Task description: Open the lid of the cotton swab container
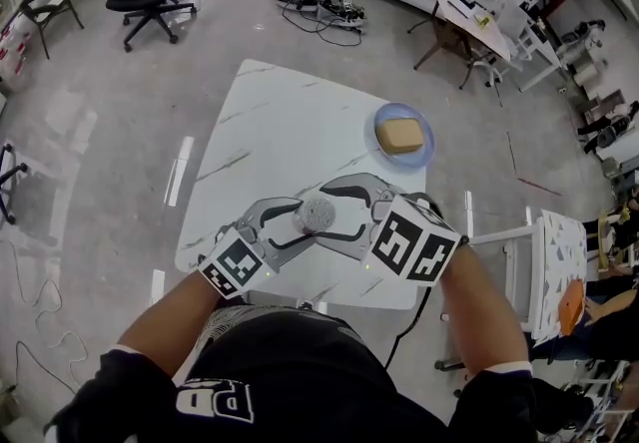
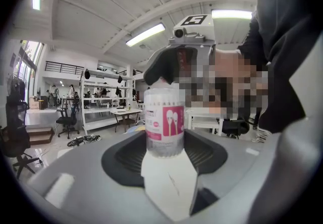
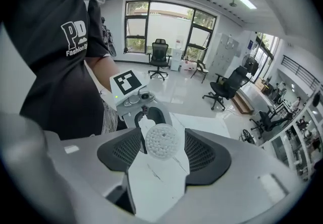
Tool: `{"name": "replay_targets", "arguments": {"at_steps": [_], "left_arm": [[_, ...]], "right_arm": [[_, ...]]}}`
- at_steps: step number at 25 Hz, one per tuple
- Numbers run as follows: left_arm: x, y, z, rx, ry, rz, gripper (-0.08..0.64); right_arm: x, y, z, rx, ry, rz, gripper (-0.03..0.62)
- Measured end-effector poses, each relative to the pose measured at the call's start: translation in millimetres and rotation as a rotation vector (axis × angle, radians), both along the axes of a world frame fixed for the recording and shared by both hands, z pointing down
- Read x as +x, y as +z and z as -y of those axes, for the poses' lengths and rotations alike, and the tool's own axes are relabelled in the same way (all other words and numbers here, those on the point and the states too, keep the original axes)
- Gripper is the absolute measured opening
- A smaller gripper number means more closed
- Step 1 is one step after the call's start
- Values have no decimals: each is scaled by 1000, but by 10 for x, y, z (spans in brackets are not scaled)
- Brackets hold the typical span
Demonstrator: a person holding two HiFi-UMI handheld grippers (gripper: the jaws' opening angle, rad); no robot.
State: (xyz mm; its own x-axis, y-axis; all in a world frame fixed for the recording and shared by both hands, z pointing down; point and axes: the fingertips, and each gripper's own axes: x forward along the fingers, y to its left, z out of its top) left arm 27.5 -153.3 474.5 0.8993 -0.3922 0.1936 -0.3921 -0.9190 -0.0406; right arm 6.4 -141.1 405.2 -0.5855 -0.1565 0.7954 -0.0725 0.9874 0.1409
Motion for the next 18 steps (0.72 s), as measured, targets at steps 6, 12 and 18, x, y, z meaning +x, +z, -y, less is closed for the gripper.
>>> {"name": "replay_targets", "arguments": {"at_steps": [6,12,18], "left_arm": [[13,-15,-71,-2,49,-1,287],[78,-26,-89,8,49,6,287],[37,-27,-45,12,44,10,287]], "right_arm": [[-25,59,-70,-9,-108,-98,250],[-31,105,-69,-36,-111,-117,250],[-67,196,-67,-59,-114,-132,250]]}}
